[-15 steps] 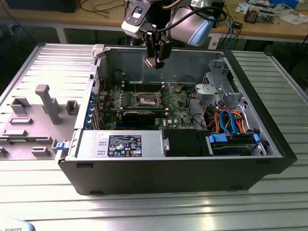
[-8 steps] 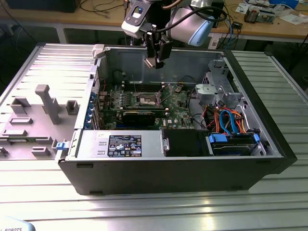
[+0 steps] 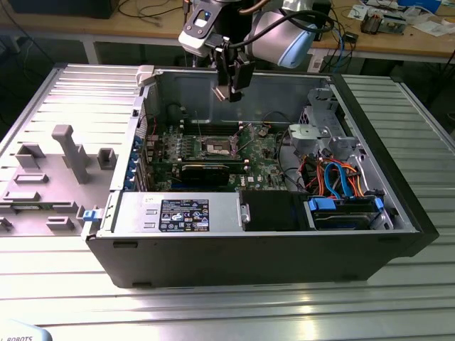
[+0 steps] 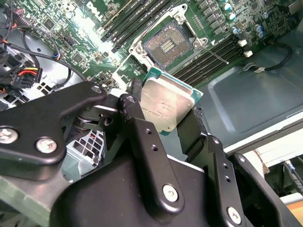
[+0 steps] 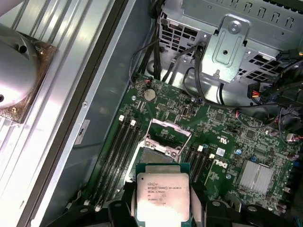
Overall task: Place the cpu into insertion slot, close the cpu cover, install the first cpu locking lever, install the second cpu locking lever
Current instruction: 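Place the cpu into insertion slot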
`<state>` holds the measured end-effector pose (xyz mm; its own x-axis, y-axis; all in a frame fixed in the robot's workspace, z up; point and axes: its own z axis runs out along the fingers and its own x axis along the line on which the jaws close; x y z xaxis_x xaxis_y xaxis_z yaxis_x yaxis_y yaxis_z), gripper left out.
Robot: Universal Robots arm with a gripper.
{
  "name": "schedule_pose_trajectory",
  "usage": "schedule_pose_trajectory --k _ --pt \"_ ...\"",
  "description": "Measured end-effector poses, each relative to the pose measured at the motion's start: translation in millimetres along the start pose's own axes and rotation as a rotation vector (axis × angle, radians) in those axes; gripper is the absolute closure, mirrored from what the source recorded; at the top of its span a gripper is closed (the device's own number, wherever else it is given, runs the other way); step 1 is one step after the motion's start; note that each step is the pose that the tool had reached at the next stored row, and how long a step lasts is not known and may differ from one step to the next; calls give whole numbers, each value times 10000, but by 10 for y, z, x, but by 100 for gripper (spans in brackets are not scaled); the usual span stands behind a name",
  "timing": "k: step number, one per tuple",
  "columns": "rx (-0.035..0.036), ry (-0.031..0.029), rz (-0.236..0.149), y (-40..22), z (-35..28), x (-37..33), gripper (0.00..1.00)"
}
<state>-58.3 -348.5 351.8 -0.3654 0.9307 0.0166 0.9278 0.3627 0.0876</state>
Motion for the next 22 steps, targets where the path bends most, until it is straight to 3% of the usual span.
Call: schedule_pose_trajectory --k 7,10,12,15,22 --pt "1 -56 443 -3 12 2 46" --pt "52 -64 650 -3 45 8 46" --pt "113 -69 914 -6 71 10 46" --pt "147 -82 1250 -7 98 9 46" --pt "157 -142 2103 -16 156 10 46"
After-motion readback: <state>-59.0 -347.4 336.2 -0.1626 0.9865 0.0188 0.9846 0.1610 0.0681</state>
